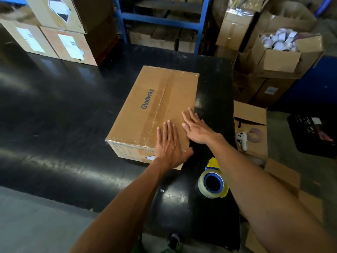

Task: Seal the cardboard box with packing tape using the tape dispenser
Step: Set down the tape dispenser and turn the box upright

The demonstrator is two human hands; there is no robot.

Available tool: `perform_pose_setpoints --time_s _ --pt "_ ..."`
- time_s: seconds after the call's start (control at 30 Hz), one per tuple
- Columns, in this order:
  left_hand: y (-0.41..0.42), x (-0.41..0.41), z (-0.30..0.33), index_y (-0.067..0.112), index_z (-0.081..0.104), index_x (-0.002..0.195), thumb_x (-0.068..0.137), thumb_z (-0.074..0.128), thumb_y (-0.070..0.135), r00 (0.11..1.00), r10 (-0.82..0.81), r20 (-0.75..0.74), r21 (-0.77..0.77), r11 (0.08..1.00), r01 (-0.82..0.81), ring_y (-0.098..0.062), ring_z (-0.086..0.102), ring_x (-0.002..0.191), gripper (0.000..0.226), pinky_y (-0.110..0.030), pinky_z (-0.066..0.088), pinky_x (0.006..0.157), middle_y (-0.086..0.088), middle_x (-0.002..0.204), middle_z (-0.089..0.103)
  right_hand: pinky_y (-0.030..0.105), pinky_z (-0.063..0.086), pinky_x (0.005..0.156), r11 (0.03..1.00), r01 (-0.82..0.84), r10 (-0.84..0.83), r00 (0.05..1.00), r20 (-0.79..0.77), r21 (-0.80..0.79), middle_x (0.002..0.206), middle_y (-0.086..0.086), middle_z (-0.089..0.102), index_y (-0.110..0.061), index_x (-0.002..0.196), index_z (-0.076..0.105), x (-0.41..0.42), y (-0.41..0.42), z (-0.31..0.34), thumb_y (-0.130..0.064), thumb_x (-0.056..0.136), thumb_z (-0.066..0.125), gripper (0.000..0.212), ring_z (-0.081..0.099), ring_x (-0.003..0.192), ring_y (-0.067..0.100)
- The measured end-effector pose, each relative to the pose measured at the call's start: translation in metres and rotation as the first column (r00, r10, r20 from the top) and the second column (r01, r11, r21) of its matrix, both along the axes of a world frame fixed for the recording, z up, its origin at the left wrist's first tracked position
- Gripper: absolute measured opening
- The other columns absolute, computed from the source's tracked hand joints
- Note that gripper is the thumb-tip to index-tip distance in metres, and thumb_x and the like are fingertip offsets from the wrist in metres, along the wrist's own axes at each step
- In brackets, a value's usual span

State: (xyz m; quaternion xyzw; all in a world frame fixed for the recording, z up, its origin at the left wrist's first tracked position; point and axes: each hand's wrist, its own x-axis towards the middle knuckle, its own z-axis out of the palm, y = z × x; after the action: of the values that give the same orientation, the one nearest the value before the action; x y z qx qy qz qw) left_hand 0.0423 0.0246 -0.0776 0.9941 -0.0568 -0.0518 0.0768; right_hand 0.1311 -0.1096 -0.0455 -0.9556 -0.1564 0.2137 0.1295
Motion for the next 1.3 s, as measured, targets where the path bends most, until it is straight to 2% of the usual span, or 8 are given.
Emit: perform_pose_setpoints --time_s 0.33,0.43,0.67,0.8,0.97,1.13,1.23,1.3 --pt "0.082 -0.003 -0.007 -0.007 0.015 0.156 0.085 0.021 0.078 0.961 -0.265 0.081 0.079 0.963 0.258 -0.038 0.002 0.154 0.110 -0.054 0.004 0.125 -0.026 0.164 0.007 0.051 -0.002 0.120 0.984 0.066 -0.037 0.984 0.173 -0.163 0.165 0.008 -0.005 -0.025 0.156 0.001 -0.037 0.044 -0.007 -0.053 0.101 0.012 0.063 -0.008 0.150 0.025" --pt "0.131 -0.006 0.002 0.001 -0.002 0.158 0.085 0.035 0.079 0.936 -0.351 -0.004 0.087 0.933 0.350 -0.031 -0.014 0.153 0.113 -0.048 -0.010 0.124 -0.019 0.166 -0.010 0.053 -0.004 0.119 0.977 -0.056 0.095 0.978 0.184 -0.206 0.164 0.009 -0.002 -0.028 0.156 0.013 -0.038 0.054 0.008 -0.060 0.098 0.014 0.065 -0.011 0.150 0.025" --pt "0.145 -0.012 0.012 0.002 -0.024 0.152 0.062 0.011 0.102 0.981 0.076 -0.177 -0.077 0.993 -0.091 -0.034 -0.033 0.146 0.139 -0.055 -0.021 0.118 -0.021 0.156 -0.037 0.054 -0.009 0.118 0.981 -0.011 0.028 0.996 0.087 -0.193 0.163 0.007 -0.017 -0.034 0.154 -0.007 0.001 0.067 0.013 -0.065 0.096 0.010 0.069 -0.020 0.147 0.026" --pt "0.166 -0.001 0.010 0.001 -0.019 0.155 0.061 0.008 0.103 0.986 0.024 -0.167 -0.014 1.000 -0.027 -0.032 -0.027 0.149 0.141 -0.053 -0.012 0.122 -0.020 0.161 -0.028 0.051 -0.009 0.119 0.982 0.121 -0.099 0.984 0.149 -0.143 0.162 0.005 -0.019 -0.034 0.154 -0.011 -0.010 0.082 -0.005 -0.061 0.097 0.005 0.065 -0.019 0.148 0.025" --pt "0.223 0.025 0.028 -0.001 -0.017 0.155 0.040 -0.008 0.108 0.965 -0.169 -0.202 0.133 0.971 0.198 -0.033 -0.018 0.153 0.158 -0.052 -0.005 0.124 -0.020 0.164 -0.022 0.051 0.005 0.119 0.944 0.300 -0.259 0.932 0.253 -0.135 0.163 0.019 0.001 -0.023 0.156 0.006 -0.049 0.127 -0.012 -0.062 0.096 0.012 0.072 0.002 0.148 0.037" --pt "0.225 0.041 0.024 0.012 -0.026 0.154 0.062 0.035 0.100 0.948 -0.177 -0.263 0.096 0.973 0.208 -0.040 -0.028 0.147 0.141 -0.062 -0.013 0.118 -0.022 0.158 -0.034 0.048 0.027 0.108 0.943 0.307 -0.240 0.895 0.376 -0.130 0.143 0.017 0.035 -0.028 0.145 0.035 -0.045 0.112 0.007 -0.073 0.089 0.024 0.073 0.033 0.128 0.035" --pt "0.224 0.047 0.015 0.021 -0.033 0.152 0.062 0.038 0.101 0.947 -0.202 -0.252 0.101 0.967 0.233 -0.040 -0.037 0.142 0.140 -0.066 -0.017 0.114 -0.019 0.151 -0.045 0.057 -0.006 0.117 0.913 0.357 -0.306 0.920 0.247 -0.197 0.162 0.017 -0.001 -0.045 0.152 0.003 -0.018 0.068 0.002 -0.086 0.080 0.011 0.083 -0.006 0.147 0.041" --pt "0.234 0.061 0.017 0.023 -0.035 0.150 0.062 0.040 0.100 0.928 -0.243 -0.283 0.109 0.953 0.283 -0.041 -0.038 0.141 0.139 -0.066 -0.017 0.115 -0.019 0.150 -0.045 0.060 -0.012 0.115 0.904 0.383 -0.354 0.920 0.165 -0.193 0.160 0.016 -0.021 -0.052 0.146 -0.018 -0.018 0.060 -0.007 -0.090 0.075 0.002 0.083 -0.022 0.144 0.042"
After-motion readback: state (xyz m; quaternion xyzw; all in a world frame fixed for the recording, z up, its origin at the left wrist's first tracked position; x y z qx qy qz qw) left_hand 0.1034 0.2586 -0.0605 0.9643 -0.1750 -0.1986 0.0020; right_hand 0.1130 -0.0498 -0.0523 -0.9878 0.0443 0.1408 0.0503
